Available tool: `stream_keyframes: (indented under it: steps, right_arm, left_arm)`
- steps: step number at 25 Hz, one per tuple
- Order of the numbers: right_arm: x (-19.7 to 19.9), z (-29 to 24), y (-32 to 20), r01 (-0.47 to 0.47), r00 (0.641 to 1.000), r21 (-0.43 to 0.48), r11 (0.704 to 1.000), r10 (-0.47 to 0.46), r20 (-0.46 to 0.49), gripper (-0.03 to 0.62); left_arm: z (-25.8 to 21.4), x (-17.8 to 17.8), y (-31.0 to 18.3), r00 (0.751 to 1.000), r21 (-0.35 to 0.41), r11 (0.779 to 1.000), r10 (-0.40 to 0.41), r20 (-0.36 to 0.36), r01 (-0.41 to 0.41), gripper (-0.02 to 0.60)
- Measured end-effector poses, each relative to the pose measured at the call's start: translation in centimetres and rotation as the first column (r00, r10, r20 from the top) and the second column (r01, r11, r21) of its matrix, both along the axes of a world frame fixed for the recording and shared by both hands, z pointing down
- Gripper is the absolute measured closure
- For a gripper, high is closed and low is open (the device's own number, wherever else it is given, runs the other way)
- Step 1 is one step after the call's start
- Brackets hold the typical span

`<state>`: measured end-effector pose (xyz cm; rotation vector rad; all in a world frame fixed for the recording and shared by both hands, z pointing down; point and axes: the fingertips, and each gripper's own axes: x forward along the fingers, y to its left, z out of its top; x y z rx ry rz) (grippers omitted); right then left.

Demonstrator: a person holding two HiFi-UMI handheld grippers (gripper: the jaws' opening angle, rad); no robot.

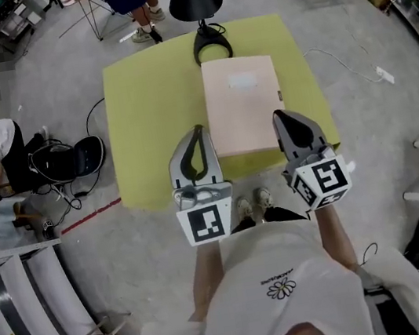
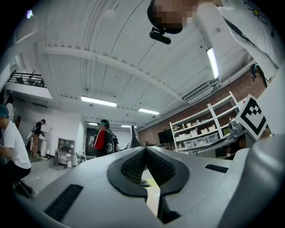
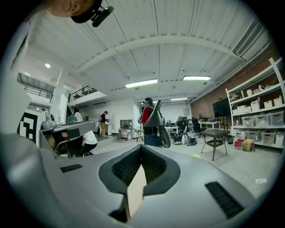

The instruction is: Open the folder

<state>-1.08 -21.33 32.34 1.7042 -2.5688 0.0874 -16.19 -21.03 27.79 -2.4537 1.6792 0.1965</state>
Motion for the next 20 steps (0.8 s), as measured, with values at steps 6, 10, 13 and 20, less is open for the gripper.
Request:
stream_keyframes:
  steps: [6,10,13,20]
  right_arm:
    - [0.2,0.0,-1.1,0.039,0.999,0.01,0.999,-0.039,0.022,0.582]
    - [1.1,0.2,-1.2,0.045,0.998,0.002,0.999,-0.045,0.049,0.582]
    - [2.3,0.9,-1.1,0.06,0.993,-0.029,0.998,-0.057,0.103,0.582]
    - [6.4,5.2,-0.2,0.146,0.92,-0.221,0.964,-0.05,0.389,0.552]
  left_arm:
    - [0.1,0.3,-0.4,0.999,0.004,0.999,-0.039,0.011,0.039,0.566]
    - [0.8,0.8,-1.1,0.997,-0.027,0.998,-0.06,0.045,0.062,0.566]
    - [1.2,2.7,-1.5,0.99,-0.021,1.0,-0.006,0.139,0.009,0.566]
    - [5.8,9.7,-1.9,0.807,-0.161,0.94,0.342,0.481,-0.302,0.409]
